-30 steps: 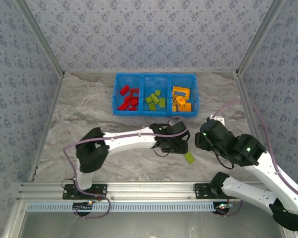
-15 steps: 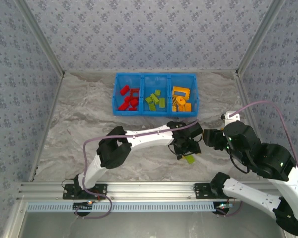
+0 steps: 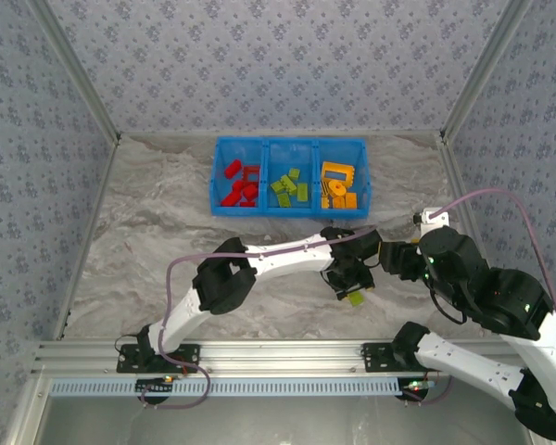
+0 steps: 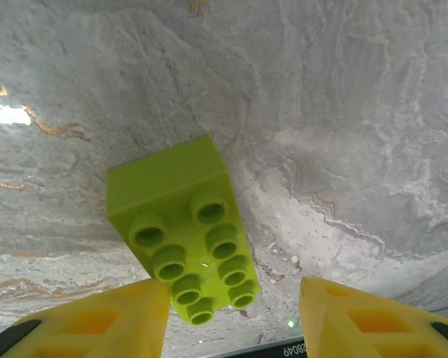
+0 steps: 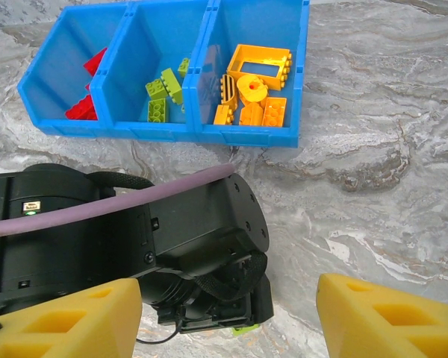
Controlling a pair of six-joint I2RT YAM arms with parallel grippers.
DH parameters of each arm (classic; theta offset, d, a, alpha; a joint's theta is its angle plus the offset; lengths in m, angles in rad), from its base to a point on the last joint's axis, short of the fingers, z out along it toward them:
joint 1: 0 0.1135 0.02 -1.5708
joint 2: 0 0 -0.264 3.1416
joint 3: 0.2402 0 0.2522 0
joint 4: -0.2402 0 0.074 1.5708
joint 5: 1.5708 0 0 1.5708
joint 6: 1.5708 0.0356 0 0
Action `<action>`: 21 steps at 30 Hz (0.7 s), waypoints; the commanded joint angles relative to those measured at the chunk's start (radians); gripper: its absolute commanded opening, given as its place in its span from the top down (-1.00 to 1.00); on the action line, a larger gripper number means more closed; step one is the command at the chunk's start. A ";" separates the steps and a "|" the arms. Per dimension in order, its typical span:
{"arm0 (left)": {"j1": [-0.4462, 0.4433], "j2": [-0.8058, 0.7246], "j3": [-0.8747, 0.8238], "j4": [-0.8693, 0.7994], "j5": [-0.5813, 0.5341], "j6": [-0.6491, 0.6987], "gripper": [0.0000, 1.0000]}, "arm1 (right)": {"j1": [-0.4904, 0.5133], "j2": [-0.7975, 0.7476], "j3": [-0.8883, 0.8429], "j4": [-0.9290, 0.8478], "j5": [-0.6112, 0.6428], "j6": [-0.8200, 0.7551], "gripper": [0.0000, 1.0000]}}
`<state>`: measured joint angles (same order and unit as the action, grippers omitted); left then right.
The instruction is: Sort the legos into containers by color
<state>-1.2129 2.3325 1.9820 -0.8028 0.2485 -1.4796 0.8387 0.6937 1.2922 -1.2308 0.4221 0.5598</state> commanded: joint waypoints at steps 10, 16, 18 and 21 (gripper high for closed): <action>-0.006 0.015 0.023 -0.116 -0.036 -0.096 -0.07 | 0.007 -0.023 -0.028 -0.004 -0.003 0.006 -0.31; -0.013 -0.015 0.117 -0.181 -0.156 -0.042 -0.08 | 0.008 -0.025 -0.037 0.002 -0.010 0.006 -0.31; -0.013 -0.019 0.130 -0.203 -0.174 -0.037 -0.08 | 0.008 -0.026 -0.043 0.007 -0.013 0.006 -0.31; -0.013 -0.011 0.116 -0.198 -0.159 -0.039 -0.08 | 0.007 -0.031 -0.045 0.007 -0.014 0.007 -0.32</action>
<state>-1.2156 2.3524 2.0808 -0.9432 0.1154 -1.5124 0.8387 0.6781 1.2552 -1.2266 0.4183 0.5602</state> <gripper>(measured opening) 0.541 0.657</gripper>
